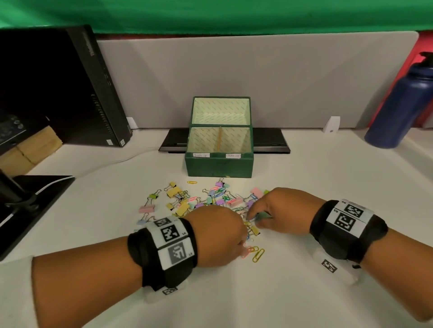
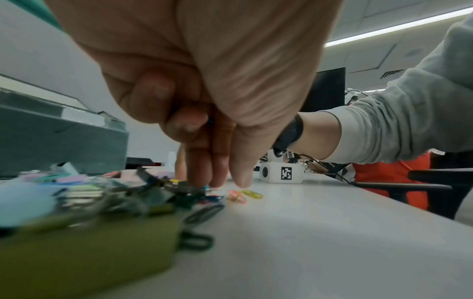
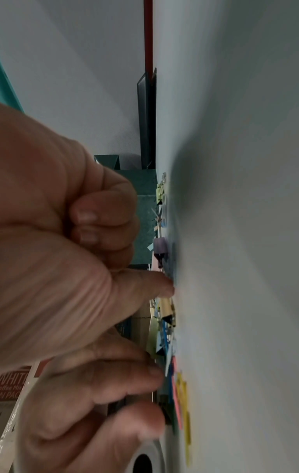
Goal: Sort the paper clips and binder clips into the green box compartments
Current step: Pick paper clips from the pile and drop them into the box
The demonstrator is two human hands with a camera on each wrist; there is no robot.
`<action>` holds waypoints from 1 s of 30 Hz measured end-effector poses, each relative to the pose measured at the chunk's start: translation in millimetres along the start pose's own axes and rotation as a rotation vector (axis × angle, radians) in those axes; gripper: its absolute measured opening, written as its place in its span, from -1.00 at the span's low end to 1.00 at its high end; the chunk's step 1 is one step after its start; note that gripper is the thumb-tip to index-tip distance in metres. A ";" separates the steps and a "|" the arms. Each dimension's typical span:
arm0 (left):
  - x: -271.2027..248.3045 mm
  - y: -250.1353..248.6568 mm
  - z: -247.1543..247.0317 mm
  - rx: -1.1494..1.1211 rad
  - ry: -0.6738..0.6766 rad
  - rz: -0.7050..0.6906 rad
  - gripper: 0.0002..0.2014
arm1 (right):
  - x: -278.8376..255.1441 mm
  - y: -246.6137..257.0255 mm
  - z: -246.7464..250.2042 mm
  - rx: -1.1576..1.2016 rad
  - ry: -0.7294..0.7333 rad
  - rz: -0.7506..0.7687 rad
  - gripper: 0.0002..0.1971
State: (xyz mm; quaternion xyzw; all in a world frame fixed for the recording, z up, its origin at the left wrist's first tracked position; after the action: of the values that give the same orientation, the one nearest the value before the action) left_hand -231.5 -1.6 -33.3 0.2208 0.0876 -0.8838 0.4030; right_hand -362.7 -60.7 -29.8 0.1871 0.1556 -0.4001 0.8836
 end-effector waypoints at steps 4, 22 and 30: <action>10.5 -16.2 3.7 0.018 0.030 0.040 -0.63 | -1.0 0.6 0.1 -0.018 -0.011 -0.012 -0.69; 10.4 77.3 56.5 -0.772 -0.086 -0.010 -0.79 | -1.4 -9.4 4.2 0.089 -0.101 -0.019 -0.84; 70.7 151.7 123.5 -0.889 -0.366 0.231 -0.81 | 0.4 -13.1 6.5 0.157 -0.129 -0.039 -0.90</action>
State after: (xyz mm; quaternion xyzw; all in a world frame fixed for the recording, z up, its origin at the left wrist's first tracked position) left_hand -197.9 -190.5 47.2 -0.1231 0.3589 -0.7349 0.5622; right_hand -371.7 -71.9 -27.0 0.2266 0.0704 -0.4392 0.8665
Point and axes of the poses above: each hand's wrist, its own x-axis towards the middle knuckle, its own z-axis out of the back of the hand, y = z × x, the point moved 5 cm from there along x, towards the middle knuckle, and after that the axes turned 13 degrees about y, right-handed, at the moved point
